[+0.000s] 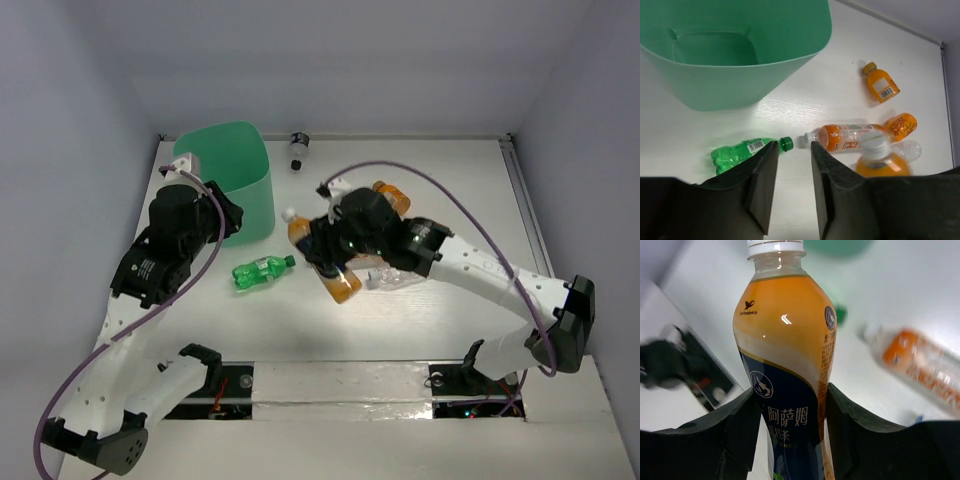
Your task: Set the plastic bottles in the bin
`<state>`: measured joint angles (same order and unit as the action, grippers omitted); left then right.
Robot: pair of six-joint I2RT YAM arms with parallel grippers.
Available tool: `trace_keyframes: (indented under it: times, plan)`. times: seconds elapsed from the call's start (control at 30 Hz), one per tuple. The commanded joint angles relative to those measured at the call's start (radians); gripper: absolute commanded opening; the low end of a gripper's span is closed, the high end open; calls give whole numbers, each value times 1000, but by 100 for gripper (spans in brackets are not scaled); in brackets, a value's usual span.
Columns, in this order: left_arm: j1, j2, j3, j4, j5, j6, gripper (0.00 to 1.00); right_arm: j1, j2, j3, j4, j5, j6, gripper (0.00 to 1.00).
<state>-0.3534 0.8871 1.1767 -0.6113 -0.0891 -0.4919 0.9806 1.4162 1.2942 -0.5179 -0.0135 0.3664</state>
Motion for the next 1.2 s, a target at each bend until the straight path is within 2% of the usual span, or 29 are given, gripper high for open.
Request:
trace_keyframes:
  times: [0.0, 0.07, 0.1, 0.2, 0.33, 0.5, 0.6, 0.67, 0.7, 0.73, 0.77, 0.8, 0.9, 0.93, 1.1, 1.13, 1.17]
  plan:
    - [1, -25, -21, 4, -60, -30, 31, -16, 42, 303, 44, 76, -26, 40]
    - [1, -42, -57, 2, -55, -43, 36, -31, 131, 419, 100, 84, -18, 40]
    - [1, -57, -71, -2, -49, -46, 38, -43, 168, 536, 120, 90, -8, 40]
    - [1, -94, -136, -18, -5, -85, 40, -52, 312, 687, 226, 133, 20, 40]
    - [1, -172, -242, -19, 34, -151, 42, -92, 519, 997, 327, 142, 106, 40]
    - [1, -235, -339, -15, 132, -197, 45, -102, 754, 1238, 465, 159, 233, 42]
    - [1, -264, -405, -4, 164, -204, 45, -102, 880, 1344, 519, 207, 278, 48]
    - [1, -273, -428, -5, 167, -197, 45, -102, 937, 1386, 548, 234, 278, 61]
    - [1, -274, -433, -5, 164, -188, 49, -102, 943, 1392, 565, 233, 267, 66]
    - [1, -270, -437, -2, 163, -165, 51, -102, 942, 1384, 570, 227, 256, 76]
    - [1, -267, -440, 2, 169, -149, 55, -102, 935, 1374, 568, 227, 240, 80]
    - [1, -251, -443, 8, 172, -134, 61, -102, 910, 1332, 568, 227, 206, 82]
    - [1, -202, -439, 36, 183, -70, 66, -102, 816, 1237, 575, 230, 151, 86]
    - [1, -188, -436, 44, 183, -56, 66, -102, 787, 1152, 588, 227, 144, 87]
    - [1, -55, -407, 79, 198, 55, 66, -111, 594, 917, 627, 211, 85, 86]
    - [-8, -36, -404, 91, 225, 67, 66, -111, 507, 862, 633, 208, 80, 78]
    - [-19, -18, -404, 119, 259, 75, 66, -134, 451, 717, 662, 205, 77, 66]
